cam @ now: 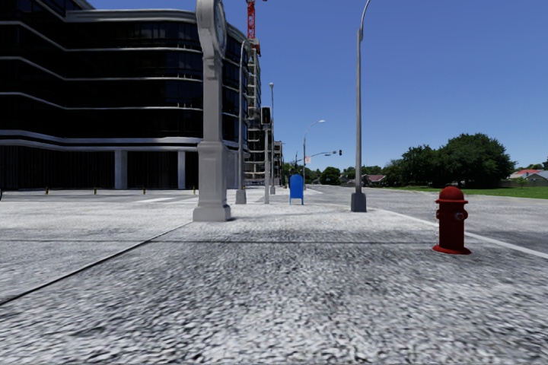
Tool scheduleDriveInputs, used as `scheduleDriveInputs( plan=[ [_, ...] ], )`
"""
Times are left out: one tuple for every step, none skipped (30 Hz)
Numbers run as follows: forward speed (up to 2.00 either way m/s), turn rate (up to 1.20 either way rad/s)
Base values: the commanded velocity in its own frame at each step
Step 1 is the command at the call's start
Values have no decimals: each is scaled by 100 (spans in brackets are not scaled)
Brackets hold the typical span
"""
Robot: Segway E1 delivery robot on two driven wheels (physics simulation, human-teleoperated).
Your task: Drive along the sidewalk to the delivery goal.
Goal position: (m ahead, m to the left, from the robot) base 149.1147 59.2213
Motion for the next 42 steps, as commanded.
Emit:
scheduleDriveInputs(
  plan=[
    [200, 0],
    [200, 0],
    [200, 0],
    [200, 0],
    [200, 0],
    [200, 0],
    [200, 0],
    [200, 0],
    [200, 0],
    [200, 0],
    [200, 0],
    [200, 0],
    [200, 0],
    [200, 0],
    [200, 0],
    [200, 0],
    [200, 0],
    [200, 0],
    [200, 0],
    [200, 0],
    [200, 0],
    [200, 0],
    [200, 0],
    [200, 0],
    [200, 0],
    [200, 0],
    [200, 0],
    [200, 0],
    [200, 0],
    [200, 0],
    [200, 0],
    [200, 0],
    [200, 0],
    [200, 0],
    [200, 0],
    [200, 0],
    [200, 0],
    [200, 0],
    [200, 0],
    [200, 0],
    [200, 0],
    [200, 0]
  ],
)
